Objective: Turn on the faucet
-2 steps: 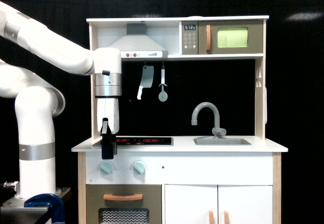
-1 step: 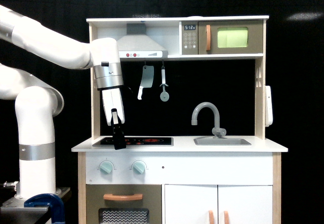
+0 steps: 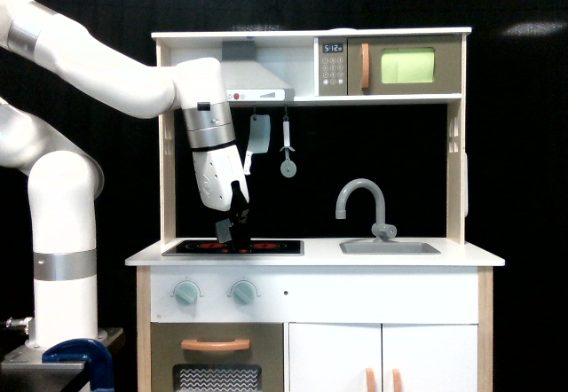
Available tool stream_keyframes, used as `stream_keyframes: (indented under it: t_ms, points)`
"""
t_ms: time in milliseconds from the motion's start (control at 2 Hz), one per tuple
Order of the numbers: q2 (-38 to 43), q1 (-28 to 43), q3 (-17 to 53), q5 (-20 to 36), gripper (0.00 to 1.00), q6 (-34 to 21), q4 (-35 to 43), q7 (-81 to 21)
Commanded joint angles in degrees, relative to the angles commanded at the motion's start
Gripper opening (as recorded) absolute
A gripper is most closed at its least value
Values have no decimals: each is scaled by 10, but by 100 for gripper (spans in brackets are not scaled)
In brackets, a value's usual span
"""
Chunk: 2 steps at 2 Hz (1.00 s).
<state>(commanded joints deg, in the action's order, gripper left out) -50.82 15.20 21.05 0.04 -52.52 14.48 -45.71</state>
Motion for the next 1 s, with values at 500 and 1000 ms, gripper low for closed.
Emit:
stream_keyframes:
  t_ms: [500,1000]
  points:
    - [25,206,383,117,100,-57,90,-448]
    - [-34,437,631,193,100,-39,136,-617]
